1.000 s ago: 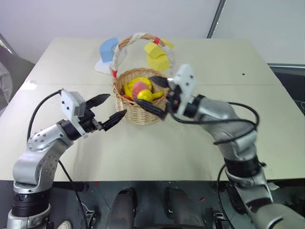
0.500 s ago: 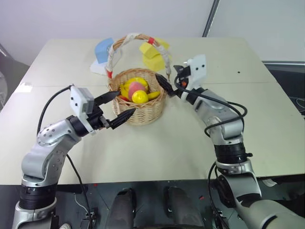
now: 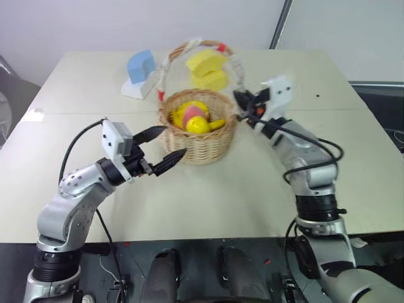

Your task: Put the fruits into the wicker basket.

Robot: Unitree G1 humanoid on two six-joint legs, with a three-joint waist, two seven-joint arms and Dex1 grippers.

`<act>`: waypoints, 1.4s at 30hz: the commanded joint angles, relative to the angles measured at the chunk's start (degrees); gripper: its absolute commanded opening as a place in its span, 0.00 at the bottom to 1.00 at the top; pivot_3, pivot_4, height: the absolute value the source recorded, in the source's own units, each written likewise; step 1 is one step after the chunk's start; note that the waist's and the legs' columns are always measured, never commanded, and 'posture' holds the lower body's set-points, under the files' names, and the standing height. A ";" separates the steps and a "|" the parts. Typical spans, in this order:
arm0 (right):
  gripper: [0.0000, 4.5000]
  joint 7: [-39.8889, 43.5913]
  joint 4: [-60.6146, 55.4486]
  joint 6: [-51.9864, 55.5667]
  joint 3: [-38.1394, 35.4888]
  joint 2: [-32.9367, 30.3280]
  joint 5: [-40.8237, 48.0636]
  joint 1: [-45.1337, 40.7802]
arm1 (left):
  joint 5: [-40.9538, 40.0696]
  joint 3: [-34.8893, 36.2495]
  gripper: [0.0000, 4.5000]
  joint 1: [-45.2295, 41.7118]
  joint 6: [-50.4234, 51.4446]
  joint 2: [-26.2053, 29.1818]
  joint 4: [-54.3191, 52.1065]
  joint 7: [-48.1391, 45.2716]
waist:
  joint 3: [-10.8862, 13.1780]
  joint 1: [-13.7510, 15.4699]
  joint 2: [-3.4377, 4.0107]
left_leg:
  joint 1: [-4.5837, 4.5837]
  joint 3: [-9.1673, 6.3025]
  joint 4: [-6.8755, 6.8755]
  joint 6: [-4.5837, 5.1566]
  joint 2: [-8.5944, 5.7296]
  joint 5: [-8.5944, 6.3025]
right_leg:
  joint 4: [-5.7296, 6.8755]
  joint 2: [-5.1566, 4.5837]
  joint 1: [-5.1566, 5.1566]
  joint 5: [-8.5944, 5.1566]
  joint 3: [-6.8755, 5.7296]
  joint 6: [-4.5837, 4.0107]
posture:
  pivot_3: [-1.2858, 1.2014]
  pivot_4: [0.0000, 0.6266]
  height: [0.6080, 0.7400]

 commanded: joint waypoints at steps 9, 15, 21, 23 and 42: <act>0.01 -13.52 6.97 -7.73 -17.53 -13.77 -9.04 1.98 | 0.12 -3.92 1.00 -5.37 -1.51 -3.37 1.07 -1.48 | 0.00 0.47 0.01 | 0.06 0.08 0.00 0.01 -0.02 0.00 | -0.03 0.04 0.00 -0.07 0.09 -0.11 | 0.52 0.24 1.00; 0.28 -15.13 9.00 -6.65 -21.40 -12.50 -5.55 2.66 | 0.22 -5.73 1.00 -6.69 -1.68 -4.49 1.38 -2.16 | 0.05 -0.50 0.13 | 0.07 0.05 -0.02 0.02 -0.02 0.00 | 0.01 0.09 0.00 0.03 0.13 0.08 | 0.52 0.24 1.00; 0.96 -15.22 5.11 -4.63 -22.73 -13.17 -4.50 6.65 | 0.26 -6.07 1.00 -7.46 -1.69 -4.62 1.80 -2.44 | 0.05 -0.54 0.13 | 0.07 0.02 -0.01 0.02 -0.02 0.00 | 0.01 0.10 0.01 0.02 0.13 0.09 | 0.52 0.24 1.00; 0.96 -13.75 3.58 -6.33 -23.70 -13.89 -4.40 10.46 | 0.29 -5.50 1.00 -7.12 -1.82 -4.25 2.22 -2.70 | 0.05 -0.44 0.13 | 0.07 0.02 -0.01 0.02 -0.02 0.00 | 0.01 0.10 0.02 0.02 0.13 0.10 | 0.52 0.24 1.00; 0.96 21.71 -14.80 -12.46 -1.30 -13.13 5.14 33.53 | 10.37 3.36 1.00 7.30 -5.08 1.64 6.16 5.08 | 0.00 -0.44 0.13 | 0.29 0.04 0.01 0.02 0.02 -0.01 | -0.03 0.05 0.18 -0.12 0.15 -0.10 | 0.52 0.24 1.00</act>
